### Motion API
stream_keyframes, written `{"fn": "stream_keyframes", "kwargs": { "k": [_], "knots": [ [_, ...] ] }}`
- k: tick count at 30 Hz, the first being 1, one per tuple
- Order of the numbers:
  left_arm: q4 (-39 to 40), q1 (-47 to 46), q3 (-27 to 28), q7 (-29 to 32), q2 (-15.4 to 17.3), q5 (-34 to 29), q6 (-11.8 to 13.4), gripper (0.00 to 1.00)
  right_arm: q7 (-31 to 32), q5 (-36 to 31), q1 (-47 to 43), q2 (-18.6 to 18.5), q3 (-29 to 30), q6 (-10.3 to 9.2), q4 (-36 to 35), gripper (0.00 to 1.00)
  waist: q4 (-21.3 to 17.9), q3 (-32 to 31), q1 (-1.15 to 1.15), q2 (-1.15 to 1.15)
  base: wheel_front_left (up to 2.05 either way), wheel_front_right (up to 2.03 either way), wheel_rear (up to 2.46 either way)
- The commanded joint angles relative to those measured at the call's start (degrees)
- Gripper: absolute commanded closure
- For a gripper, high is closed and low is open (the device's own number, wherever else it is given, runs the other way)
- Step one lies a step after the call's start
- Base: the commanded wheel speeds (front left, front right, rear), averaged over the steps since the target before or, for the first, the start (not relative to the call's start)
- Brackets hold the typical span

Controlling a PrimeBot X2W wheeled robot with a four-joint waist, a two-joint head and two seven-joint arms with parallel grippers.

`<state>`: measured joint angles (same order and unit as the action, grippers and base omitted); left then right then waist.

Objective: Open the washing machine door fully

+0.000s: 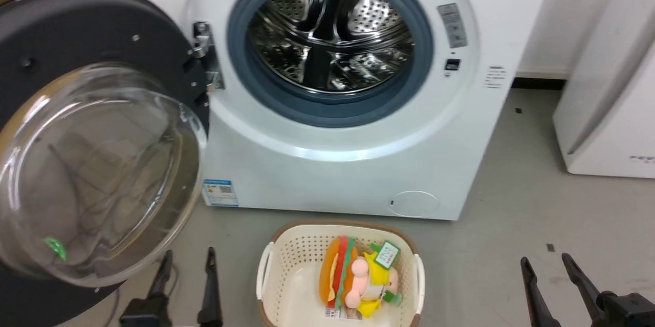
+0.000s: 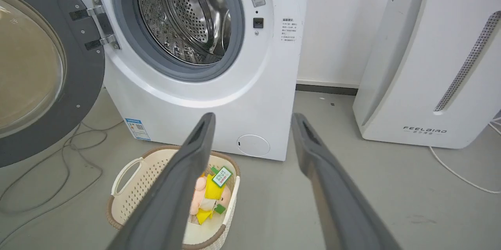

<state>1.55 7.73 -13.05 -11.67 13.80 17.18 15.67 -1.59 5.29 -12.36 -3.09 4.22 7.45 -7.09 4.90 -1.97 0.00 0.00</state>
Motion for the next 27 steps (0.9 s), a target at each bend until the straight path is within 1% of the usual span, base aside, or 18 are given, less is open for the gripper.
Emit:
{"fn": "stream_keyframes", "kwargs": {
  "k": [1, 8, 18, 19, 27],
  "knots": [
    [-1.0, -1.4, -0.5, -0.4, 0.2, -0.7, -0.6, 0.00, 0.3, -0.5, -0.1, 0.2, 0.1, 0.03, -0.4, 0.00, -1.2, -0.3, 0.00, 0.00, 0.00, 0.00, 0.00],
    [-4.1, -2.5, -2.3, 0.0, 0.3, -1.2, -1.6, 0.00, 0.9, -0.8, -0.6, 0.2, -0.4, 0.03, -0.7, 0.00, -3.9, -0.6, 0.00, 0.00, 0.00, 0.00, 0.00],
    [-5.9, -2.4, -2.2, -0.2, 0.5, -0.3, -1.7, 0.00, 0.6, -0.1, -0.4, 0.2, -0.9, 0.03, -0.1, 0.00, -4.4, -0.2, 0.00, 0.00, 0.00, 0.00, 0.00],
    [-5.7, -2.0, -2.4, 0.1, 0.1, -0.4, -1.7, 1.00, 0.5, -0.2, -0.1, 0.0, -0.9, 0.00, -0.3, 1.00, -4.4, -0.2, 0.00, 0.00, 0.00, 0.00, 0.00],
    [-5.5, -2.3, -1.8, 0.6, -0.5, -1.2, -2.3, 1.00, 0.6, -0.5, 0.5, 0.0, -1.0, 0.00, 0.1, 1.00, -4.4, -0.1, 0.00, 0.00, 0.00, 0.00, 0.00]
  ]
}}
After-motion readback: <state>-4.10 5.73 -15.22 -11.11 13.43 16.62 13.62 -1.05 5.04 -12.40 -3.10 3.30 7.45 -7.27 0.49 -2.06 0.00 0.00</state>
